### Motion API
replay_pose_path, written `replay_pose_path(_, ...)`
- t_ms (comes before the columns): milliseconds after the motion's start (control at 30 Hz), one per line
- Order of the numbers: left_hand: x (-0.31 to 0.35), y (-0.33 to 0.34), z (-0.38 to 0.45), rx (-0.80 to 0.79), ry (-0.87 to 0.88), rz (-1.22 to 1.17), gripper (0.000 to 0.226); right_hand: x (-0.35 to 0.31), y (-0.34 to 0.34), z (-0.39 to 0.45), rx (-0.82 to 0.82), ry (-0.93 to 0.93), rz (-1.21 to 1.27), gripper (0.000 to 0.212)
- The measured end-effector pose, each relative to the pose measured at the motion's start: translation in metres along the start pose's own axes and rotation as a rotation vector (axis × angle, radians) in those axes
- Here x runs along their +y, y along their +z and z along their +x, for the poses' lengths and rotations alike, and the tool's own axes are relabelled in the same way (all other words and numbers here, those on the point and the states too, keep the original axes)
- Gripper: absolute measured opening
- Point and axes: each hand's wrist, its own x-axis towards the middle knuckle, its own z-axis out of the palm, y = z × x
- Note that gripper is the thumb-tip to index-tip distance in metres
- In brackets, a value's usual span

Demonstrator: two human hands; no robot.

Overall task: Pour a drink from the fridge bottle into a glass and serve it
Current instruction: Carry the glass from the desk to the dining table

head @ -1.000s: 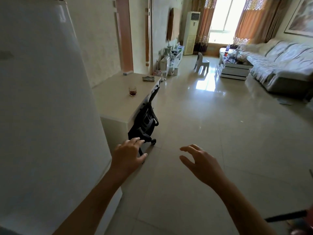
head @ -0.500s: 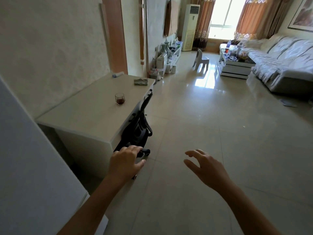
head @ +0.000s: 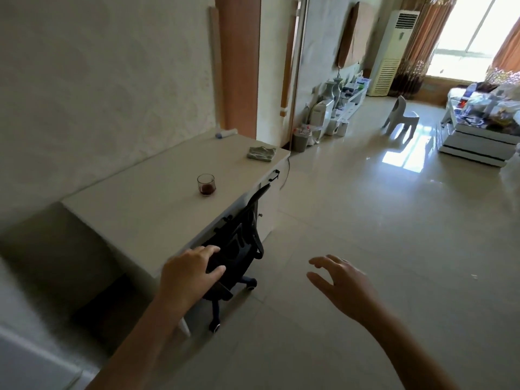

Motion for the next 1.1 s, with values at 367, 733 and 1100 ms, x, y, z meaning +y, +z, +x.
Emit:
replay_pose_path(367, -0.026, 0.046, 0.129, -0.021, -0.284, -0.002, 0.045, 0.051, 0.008, 0.199, -0.099, -0.176, 0.014, 0.037)
replay_pose_path(733, -0.062, 0.079, 0.279, -0.042, -0.454, -0.039, 0.043, 0.064, 0.014, 0.401, -0.167, -0.284, -0.012, 0.035)
replay_pose_path(1100, -0.075, 0.103, 0.358, -0.046, -0.799, -0.066, 0.045, 0.006, 0.092, 0.591, -0.427, -0.731, 0.012, 0.035)
